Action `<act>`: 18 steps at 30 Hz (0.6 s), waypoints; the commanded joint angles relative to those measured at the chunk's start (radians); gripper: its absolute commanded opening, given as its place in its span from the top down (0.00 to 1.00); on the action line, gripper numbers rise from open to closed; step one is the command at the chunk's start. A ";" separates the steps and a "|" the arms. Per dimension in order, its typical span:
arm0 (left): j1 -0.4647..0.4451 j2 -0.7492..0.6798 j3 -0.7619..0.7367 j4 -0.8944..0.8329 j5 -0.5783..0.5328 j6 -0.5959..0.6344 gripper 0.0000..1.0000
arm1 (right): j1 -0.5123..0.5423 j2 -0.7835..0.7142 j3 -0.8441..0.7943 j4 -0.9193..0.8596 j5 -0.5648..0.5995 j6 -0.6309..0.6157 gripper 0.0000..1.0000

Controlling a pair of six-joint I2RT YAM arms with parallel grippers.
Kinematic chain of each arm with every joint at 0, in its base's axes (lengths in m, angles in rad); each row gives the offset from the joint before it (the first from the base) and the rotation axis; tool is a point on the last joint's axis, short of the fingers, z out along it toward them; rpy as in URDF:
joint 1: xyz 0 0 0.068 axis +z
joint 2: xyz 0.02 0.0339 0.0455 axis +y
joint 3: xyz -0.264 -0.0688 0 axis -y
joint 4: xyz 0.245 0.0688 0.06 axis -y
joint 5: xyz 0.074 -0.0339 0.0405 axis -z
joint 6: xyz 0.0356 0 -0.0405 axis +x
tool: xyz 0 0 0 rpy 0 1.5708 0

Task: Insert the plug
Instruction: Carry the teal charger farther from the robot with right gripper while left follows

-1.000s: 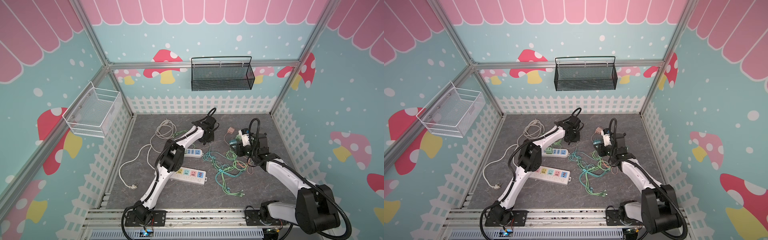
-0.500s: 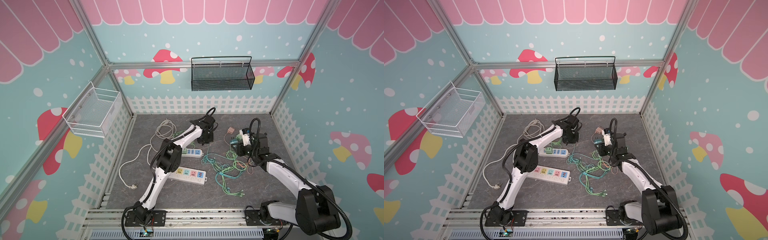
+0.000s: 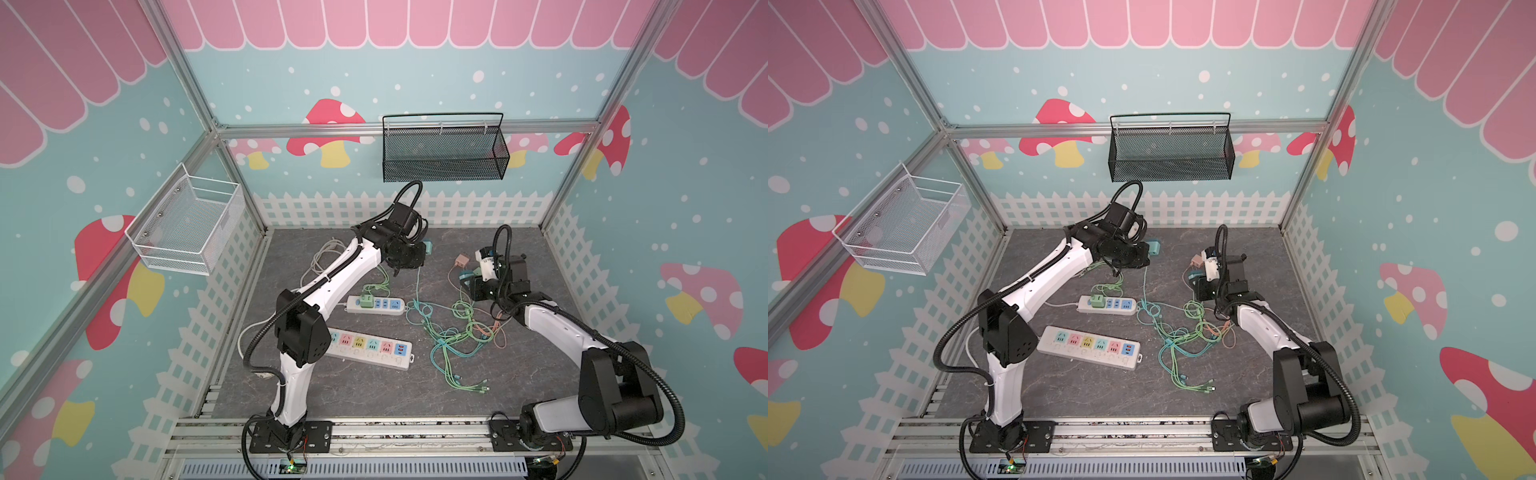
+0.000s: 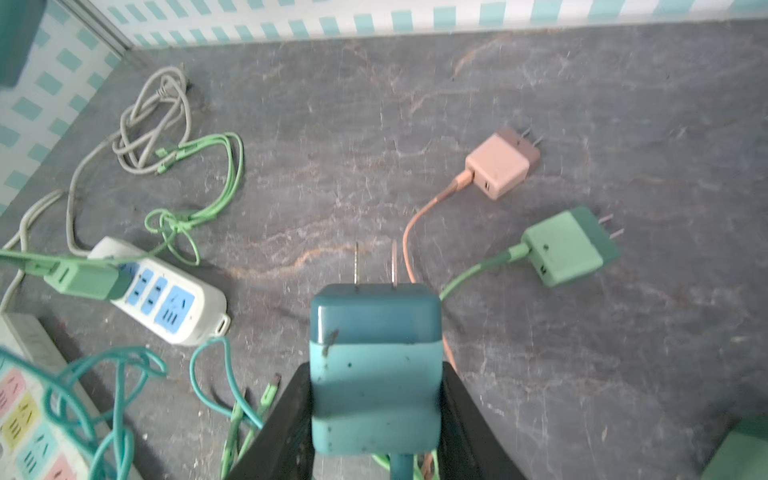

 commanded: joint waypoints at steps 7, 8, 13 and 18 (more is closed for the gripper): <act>-0.066 -0.169 -0.123 0.025 0.135 0.117 1.00 | -0.044 0.154 0.352 -0.035 -0.011 -0.023 0.79; -0.075 -0.178 -0.134 0.033 0.148 0.131 1.00 | -0.046 0.168 0.391 -0.048 -0.018 -0.030 0.79; -0.114 -0.189 -0.169 0.060 0.223 0.195 1.00 | -0.046 0.220 0.563 -0.116 -0.052 -0.073 0.79; -0.148 -0.159 -0.185 0.087 0.278 0.238 1.00 | -0.047 0.245 0.709 -0.188 -0.093 -0.112 0.78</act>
